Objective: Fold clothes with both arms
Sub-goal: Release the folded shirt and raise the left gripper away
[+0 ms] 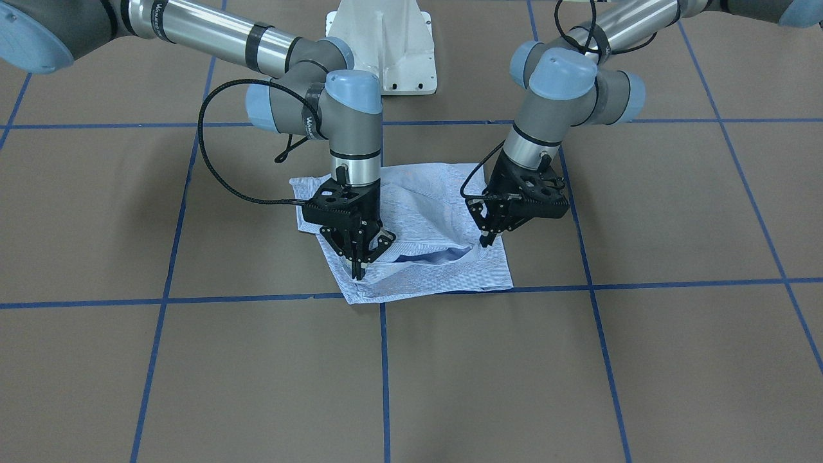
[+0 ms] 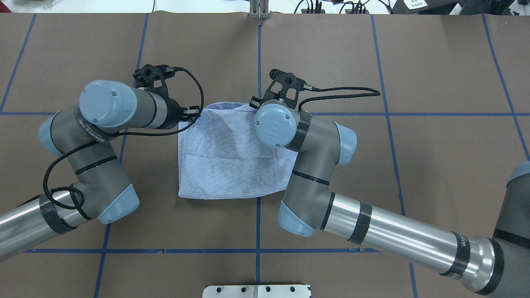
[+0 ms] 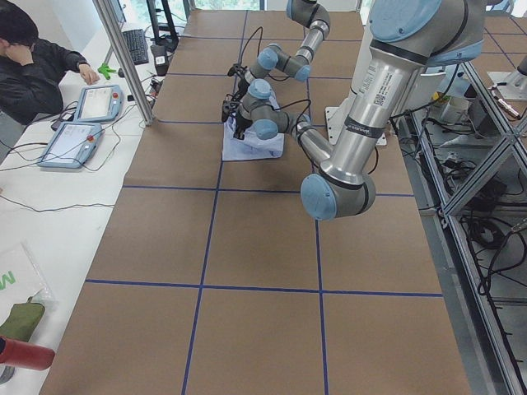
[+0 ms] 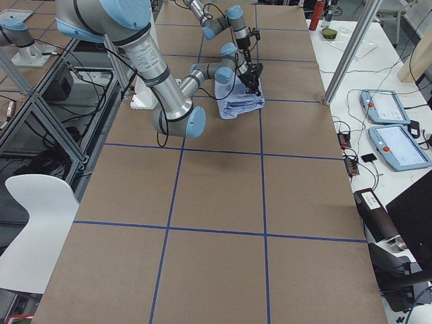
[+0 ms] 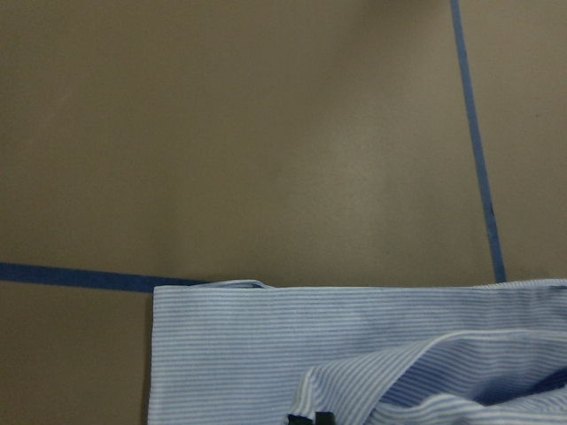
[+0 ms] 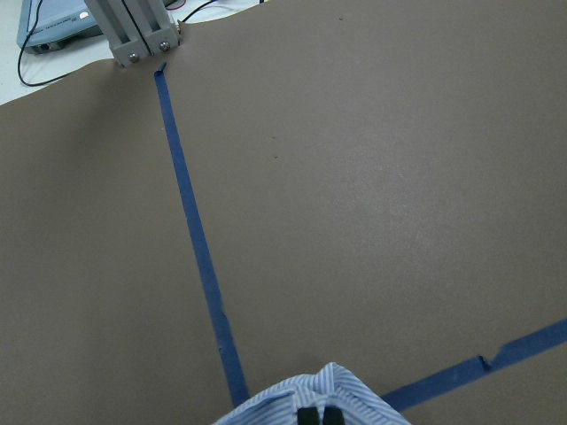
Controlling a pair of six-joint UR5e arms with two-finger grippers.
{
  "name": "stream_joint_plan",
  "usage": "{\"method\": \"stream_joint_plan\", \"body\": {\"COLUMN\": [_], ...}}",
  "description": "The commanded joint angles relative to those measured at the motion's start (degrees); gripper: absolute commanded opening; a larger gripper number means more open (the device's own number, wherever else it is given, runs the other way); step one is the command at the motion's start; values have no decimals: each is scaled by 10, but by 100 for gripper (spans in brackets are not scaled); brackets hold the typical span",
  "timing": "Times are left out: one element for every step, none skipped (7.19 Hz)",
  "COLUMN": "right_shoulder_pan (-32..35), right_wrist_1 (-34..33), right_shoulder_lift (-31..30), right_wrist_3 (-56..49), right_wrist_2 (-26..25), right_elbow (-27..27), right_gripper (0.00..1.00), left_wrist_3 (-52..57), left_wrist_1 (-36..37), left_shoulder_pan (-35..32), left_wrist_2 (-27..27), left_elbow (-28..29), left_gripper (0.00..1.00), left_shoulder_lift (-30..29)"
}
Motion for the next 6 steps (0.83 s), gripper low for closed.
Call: {"method": "stream_joint_plan", "body": {"right_shoulder_pan": [4, 6, 15, 25, 46, 63], "right_wrist_1": [6, 6, 6, 6, 2, -8], "right_shoulder_lift": [2, 1, 2, 8, 31, 48], "right_wrist_3": [-7, -13, -34, -48, -57, -59], "right_wrist_2": [2, 3, 17, 32, 76, 133], "right_elbow": [-21, -27, -27, -27, -26, -24], "right_gripper": [0, 0, 15, 99, 100, 100], "left_wrist_3": [20, 23, 36, 58, 139, 179], "left_wrist_1": [-16, -17, -17, -21, -34, -34], "left_shoulder_pan": [-12, -11, -12, -17, -35, -59], "left_wrist_2": [8, 12, 12, 10, 5, -47], "left_elbow": [57, 75, 76, 75, 69, 67], "left_gripper": [0, 0, 0, 65, 100, 100], "left_shoulder_lift": [-26, -35, -35, -35, -35, -29]}}
